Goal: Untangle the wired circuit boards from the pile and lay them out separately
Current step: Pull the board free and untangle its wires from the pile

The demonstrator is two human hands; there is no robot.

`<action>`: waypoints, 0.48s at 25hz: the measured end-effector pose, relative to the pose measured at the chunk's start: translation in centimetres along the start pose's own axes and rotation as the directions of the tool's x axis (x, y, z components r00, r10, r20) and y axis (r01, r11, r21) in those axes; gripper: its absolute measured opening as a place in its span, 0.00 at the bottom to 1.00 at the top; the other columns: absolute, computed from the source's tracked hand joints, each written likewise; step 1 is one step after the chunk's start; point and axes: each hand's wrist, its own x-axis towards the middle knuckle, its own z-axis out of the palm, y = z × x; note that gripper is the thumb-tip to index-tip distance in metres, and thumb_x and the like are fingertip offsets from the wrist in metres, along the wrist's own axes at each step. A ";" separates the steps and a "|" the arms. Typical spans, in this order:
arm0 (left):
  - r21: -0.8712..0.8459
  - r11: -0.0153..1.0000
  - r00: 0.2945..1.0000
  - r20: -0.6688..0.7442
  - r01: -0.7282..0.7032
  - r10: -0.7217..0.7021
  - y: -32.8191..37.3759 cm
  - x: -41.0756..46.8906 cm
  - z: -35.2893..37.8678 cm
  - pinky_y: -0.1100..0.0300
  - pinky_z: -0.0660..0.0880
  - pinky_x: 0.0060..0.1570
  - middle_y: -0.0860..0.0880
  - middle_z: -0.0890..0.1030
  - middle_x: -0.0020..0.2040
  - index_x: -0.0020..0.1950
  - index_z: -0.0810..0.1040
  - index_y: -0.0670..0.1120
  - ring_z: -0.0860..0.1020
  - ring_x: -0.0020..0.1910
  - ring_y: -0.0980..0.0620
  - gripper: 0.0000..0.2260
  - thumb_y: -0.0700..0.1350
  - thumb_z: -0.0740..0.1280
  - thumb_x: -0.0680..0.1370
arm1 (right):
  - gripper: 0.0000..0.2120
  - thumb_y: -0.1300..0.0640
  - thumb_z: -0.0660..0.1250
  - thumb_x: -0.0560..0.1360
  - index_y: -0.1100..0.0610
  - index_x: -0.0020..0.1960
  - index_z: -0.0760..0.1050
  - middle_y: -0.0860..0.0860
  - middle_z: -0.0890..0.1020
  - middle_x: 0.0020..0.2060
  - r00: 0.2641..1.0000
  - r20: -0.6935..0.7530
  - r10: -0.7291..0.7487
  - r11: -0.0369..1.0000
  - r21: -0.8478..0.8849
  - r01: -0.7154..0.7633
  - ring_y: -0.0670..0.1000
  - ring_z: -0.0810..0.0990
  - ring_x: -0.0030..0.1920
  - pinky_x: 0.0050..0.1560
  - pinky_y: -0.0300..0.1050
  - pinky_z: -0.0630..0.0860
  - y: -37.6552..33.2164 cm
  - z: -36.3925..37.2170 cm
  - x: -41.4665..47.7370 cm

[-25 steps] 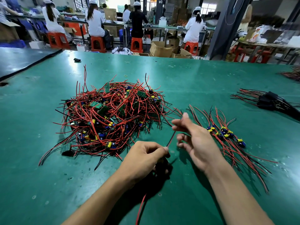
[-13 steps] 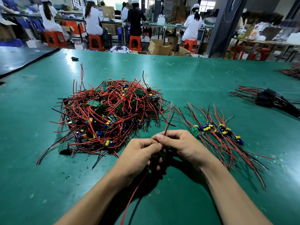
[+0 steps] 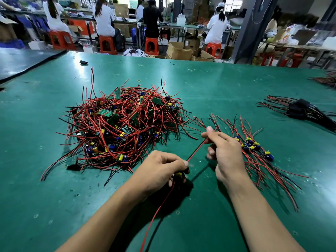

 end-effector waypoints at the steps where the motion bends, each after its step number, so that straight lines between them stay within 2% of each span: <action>1: -0.003 1.000 1.000 0.017 0.002 -0.001 0.0 -0.1 -0.2 0.58 0.66 0.34 0.45 0.83 0.32 0.40 0.85 0.43 0.73 0.32 0.45 0.10 0.46 0.69 0.77 | 0.16 0.55 0.69 0.79 0.59 0.34 0.80 0.50 0.77 0.27 0.999 -0.023 0.042 0.998 0.041 -0.041 0.45 0.63 0.21 0.22 0.37 0.60 -0.1 0.1 0.0; 4: 0.002 1.000 0.998 0.067 0.003 -0.003 0.0 -0.3 -0.6 0.54 0.66 0.37 0.44 0.82 0.32 0.39 0.84 0.40 0.73 0.32 0.44 0.10 0.44 0.69 0.78 | 0.19 0.55 0.68 0.79 0.60 0.31 0.77 0.51 0.74 0.26 0.990 -0.044 0.131 0.985 0.121 -0.125 0.45 0.62 0.20 0.22 0.37 0.60 -0.3 0.4 -0.3; 6: -0.050 0.998 0.999 0.045 0.026 -0.024 0.0 -0.3 -0.6 0.59 0.68 0.32 0.44 0.82 0.32 0.39 0.83 0.41 0.75 0.29 0.46 0.11 0.44 0.68 0.78 | 0.19 0.52 0.68 0.80 0.60 0.33 0.77 0.51 0.73 0.26 0.990 -0.024 0.135 0.983 0.125 -0.131 0.45 0.62 0.20 0.21 0.37 0.60 -0.3 0.4 -0.5; 9: -0.320 0.944 0.994 -0.057 0.075 -0.098 0.4 -0.2 -0.5 0.62 0.74 0.27 0.42 0.84 0.39 0.47 0.83 0.40 0.80 0.29 0.47 0.15 0.49 0.63 0.81 | 0.23 0.38 0.69 0.75 0.59 0.41 0.80 0.47 0.77 0.29 0.992 -0.008 0.129 0.990 0.055 -0.129 0.45 0.65 0.23 0.23 0.37 0.62 -0.4 0.0 -0.7; 10: -0.435 0.896 0.990 -0.063 0.086 -0.126 0.5 0.0 -0.7 0.60 0.77 0.30 0.41 0.85 0.43 0.52 0.81 0.39 0.83 0.33 0.45 0.18 0.51 0.59 0.82 | 0.26 0.34 0.69 0.72 0.59 0.43 0.82 0.47 0.78 0.30 0.991 0.007 0.134 0.990 0.035 -0.135 0.44 0.66 0.24 0.24 0.38 0.63 -0.4 -0.2 -0.7; 12: -0.582 0.806 0.987 -0.039 0.102 -0.153 0.8 0.1 -1.0 0.54 0.83 0.42 0.40 0.85 0.51 0.61 0.78 0.39 0.85 0.44 0.41 0.23 0.56 0.54 0.83 | 0.28 0.31 0.69 0.67 0.56 0.47 0.83 0.46 0.78 0.32 0.988 0.078 0.131 0.991 -0.016 -0.130 0.44 0.67 0.25 0.26 0.38 0.65 -0.5 -0.1 -1.0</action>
